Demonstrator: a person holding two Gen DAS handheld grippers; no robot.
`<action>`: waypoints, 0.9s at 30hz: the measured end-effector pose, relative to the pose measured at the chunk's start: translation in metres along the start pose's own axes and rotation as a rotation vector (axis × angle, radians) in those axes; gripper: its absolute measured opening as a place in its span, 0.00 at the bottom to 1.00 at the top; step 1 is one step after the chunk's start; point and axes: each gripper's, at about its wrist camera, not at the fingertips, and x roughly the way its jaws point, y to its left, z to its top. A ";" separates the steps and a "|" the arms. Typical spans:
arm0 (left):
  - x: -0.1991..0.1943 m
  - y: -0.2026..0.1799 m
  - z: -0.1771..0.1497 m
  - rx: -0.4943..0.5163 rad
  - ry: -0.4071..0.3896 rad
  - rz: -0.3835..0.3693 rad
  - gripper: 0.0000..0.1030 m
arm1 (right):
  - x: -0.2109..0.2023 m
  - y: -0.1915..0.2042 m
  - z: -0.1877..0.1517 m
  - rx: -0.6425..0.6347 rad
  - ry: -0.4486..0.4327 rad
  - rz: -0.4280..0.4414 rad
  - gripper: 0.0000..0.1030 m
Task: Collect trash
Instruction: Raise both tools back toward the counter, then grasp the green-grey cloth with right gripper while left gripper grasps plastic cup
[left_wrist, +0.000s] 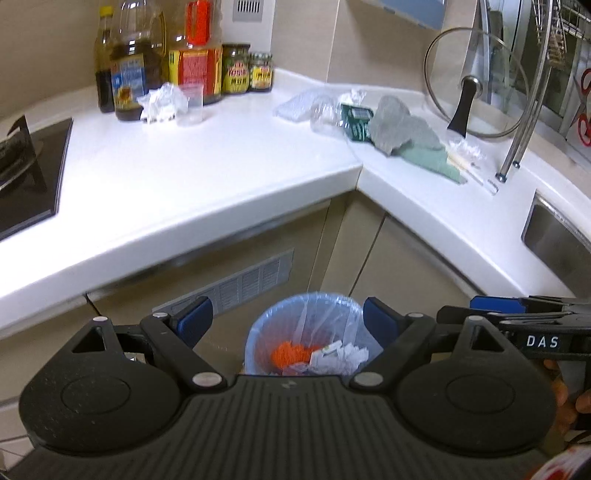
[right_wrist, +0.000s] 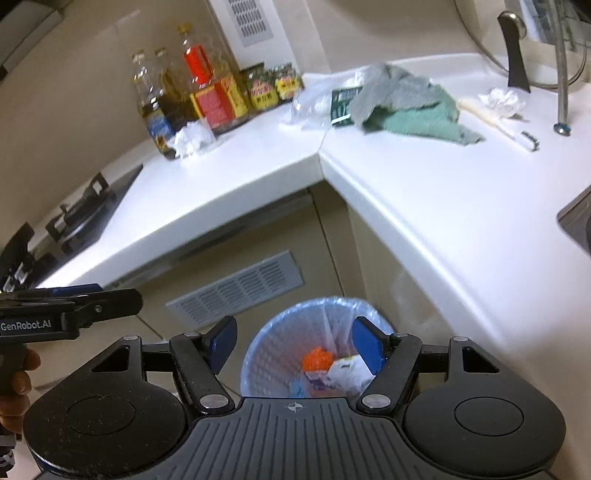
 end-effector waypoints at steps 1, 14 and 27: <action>-0.001 0.001 0.004 0.000 -0.008 -0.004 0.85 | -0.002 -0.002 0.003 0.004 -0.008 -0.001 0.67; 0.017 0.030 0.066 0.018 -0.073 -0.002 0.85 | -0.007 -0.041 0.078 0.044 -0.185 -0.131 0.67; 0.057 0.075 0.121 0.015 -0.089 0.026 0.85 | 0.037 -0.066 0.154 0.011 -0.267 -0.216 0.67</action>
